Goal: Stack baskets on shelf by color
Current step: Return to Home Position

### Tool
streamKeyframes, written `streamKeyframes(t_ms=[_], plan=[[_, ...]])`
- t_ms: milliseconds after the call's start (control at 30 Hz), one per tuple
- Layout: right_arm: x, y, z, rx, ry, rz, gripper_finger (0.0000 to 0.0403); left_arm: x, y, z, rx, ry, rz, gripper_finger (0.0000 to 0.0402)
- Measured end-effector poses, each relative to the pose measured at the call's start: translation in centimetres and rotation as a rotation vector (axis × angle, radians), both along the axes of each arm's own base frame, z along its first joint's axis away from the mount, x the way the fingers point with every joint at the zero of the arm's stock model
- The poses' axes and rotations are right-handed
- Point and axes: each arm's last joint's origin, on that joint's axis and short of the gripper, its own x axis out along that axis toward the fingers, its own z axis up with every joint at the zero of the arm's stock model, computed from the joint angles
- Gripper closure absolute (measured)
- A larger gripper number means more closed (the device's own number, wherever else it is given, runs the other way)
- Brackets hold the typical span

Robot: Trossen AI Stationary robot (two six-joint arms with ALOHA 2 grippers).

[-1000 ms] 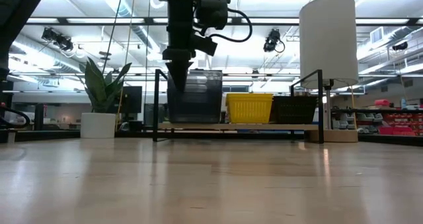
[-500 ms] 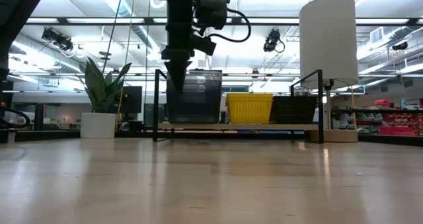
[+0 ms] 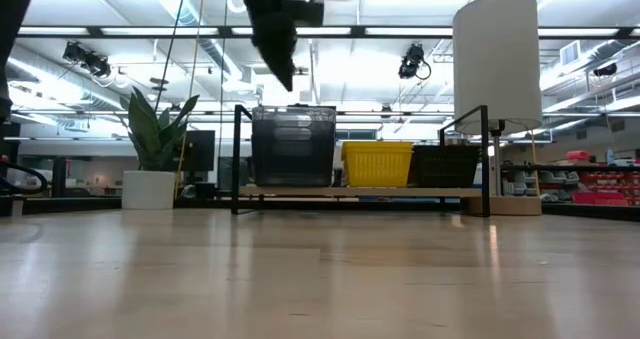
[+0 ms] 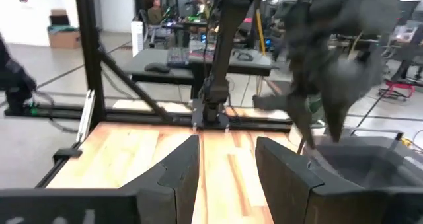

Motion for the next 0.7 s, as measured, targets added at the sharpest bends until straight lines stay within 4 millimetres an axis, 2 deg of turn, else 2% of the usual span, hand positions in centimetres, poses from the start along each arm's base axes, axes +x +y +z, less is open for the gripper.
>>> streamKeyframes(t_ms=[133, 333, 567, 700], plan=[[-0.3, -0.5, -1.2, -0.005, 0.009, -0.011, 0.0249, -0.9, -0.8, 2.4, -0.076, -0.143, -0.053, 0.0217], [-1.6, -1.5, -2.4, 0.034, -0.011, 0.01, 0.0251, -2.1, -2.6, 5.2, -0.092, -0.276, -0.125, 0.0236], [-3.7, -2.4, -4.3, 0.089, -0.054, 0.002, 0.0253, -3.1, -5.6, 6.8, -0.103, -0.326, -0.201, 0.0255], [-4.7, -2.8, -5.3, 0.11, -0.084, 0.003, 0.0253, -3.0, -7.6, 6.8, -0.121, -0.321, -0.253, 0.0259]])
